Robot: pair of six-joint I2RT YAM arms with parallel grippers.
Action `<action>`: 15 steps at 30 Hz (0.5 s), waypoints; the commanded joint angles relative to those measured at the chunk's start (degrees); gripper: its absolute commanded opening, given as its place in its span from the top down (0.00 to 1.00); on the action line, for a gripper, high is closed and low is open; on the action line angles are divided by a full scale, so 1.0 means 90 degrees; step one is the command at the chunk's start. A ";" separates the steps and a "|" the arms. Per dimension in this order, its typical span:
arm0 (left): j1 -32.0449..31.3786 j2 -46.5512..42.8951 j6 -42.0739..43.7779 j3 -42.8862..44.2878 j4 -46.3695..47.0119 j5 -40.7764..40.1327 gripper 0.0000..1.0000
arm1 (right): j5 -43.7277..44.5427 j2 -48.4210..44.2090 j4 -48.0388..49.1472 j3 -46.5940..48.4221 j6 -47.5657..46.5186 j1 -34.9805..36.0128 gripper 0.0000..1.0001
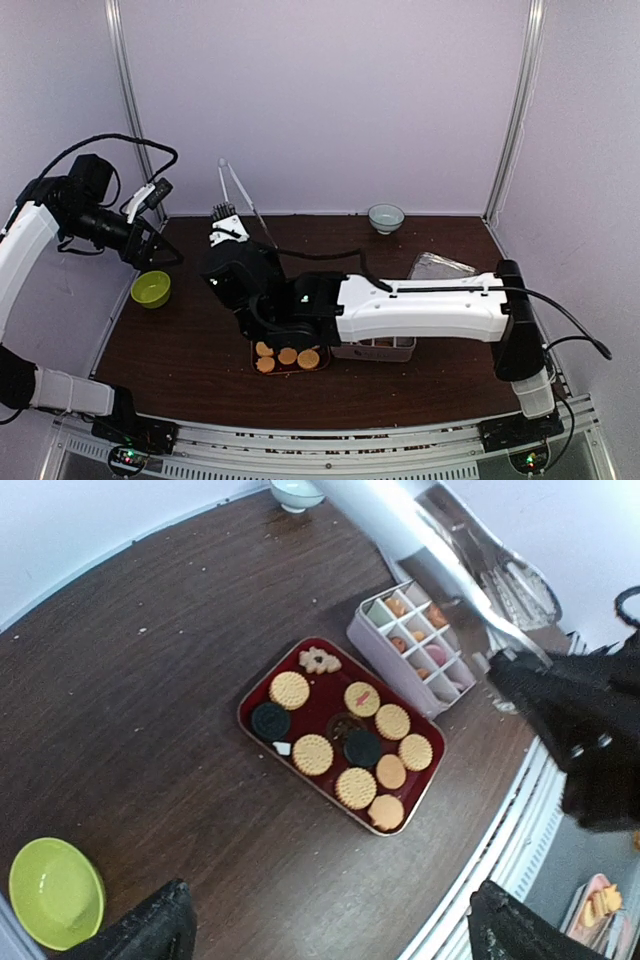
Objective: Pack the cookies
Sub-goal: Pick up the clamp from the center of the board, then pass from the right arm to the left
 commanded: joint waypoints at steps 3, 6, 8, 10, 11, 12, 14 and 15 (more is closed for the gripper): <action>0.0040 0.0228 -0.0965 0.0403 0.0616 0.1467 0.02 | 0.1801 0.0792 0.1454 0.0781 -0.2375 0.0260 1.00; 0.0039 0.0515 -0.1163 0.0622 0.0674 0.1873 0.07 | 0.2116 0.1062 0.2343 0.0957 -0.3379 0.0300 1.00; 0.0035 0.0662 -0.1398 0.0667 0.0843 0.2103 0.11 | 0.2288 0.1206 0.2872 0.1055 -0.4042 0.0326 1.00; 0.0030 0.0737 -0.1639 0.0627 0.1125 0.2250 0.17 | 0.2367 0.1368 0.3441 0.1149 -0.4712 0.0325 1.00; 0.0032 0.0755 -0.1753 0.0586 0.1274 0.2350 0.19 | 0.2419 0.1471 0.3660 0.1234 -0.4996 0.0339 1.00; 0.0032 0.0773 -0.1854 0.0559 0.1393 0.2433 0.22 | 0.2466 0.1570 0.3863 0.1313 -0.5302 0.0343 1.00; 0.0020 0.0821 -0.2003 0.0526 0.1556 0.2585 0.27 | 0.2503 0.1732 0.4365 0.1402 -0.5953 0.0351 1.00; 0.0022 0.0867 -0.2032 0.0538 0.1576 0.2672 0.29 | 0.2501 0.1819 0.4596 0.1462 -0.6232 0.0360 1.00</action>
